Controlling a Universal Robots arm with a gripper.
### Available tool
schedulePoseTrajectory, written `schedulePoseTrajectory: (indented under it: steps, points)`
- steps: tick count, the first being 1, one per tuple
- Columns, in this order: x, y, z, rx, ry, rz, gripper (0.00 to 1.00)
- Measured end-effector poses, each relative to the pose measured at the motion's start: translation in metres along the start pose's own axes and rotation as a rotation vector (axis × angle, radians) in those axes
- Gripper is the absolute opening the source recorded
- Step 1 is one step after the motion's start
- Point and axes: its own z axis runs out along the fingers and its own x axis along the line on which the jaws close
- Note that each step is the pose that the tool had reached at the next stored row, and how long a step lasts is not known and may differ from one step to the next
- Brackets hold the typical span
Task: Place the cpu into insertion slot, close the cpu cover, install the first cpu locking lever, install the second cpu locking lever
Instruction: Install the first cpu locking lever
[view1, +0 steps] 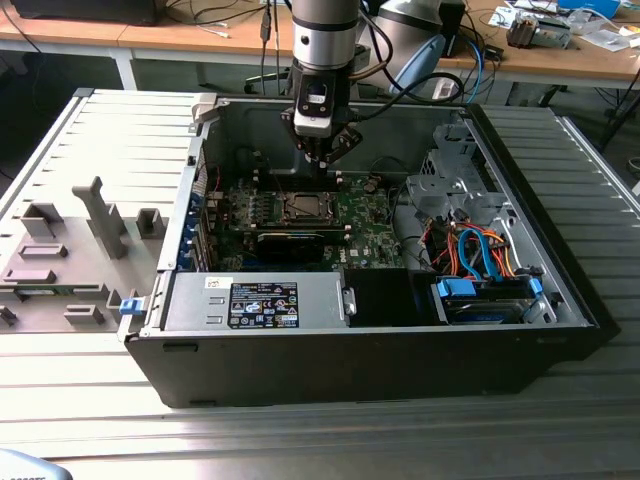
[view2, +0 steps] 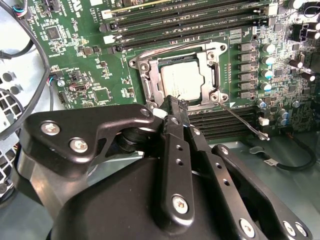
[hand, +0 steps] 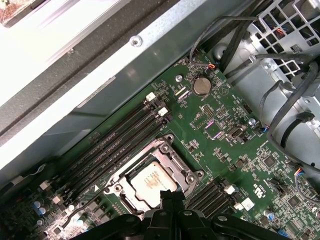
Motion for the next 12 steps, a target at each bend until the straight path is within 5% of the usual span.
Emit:
schedulePoseTrajectory:
  steps: [12]
  points:
    - [0.0,0.0,0.0003,-0.0029,-0.0009,-0.051,0.11]
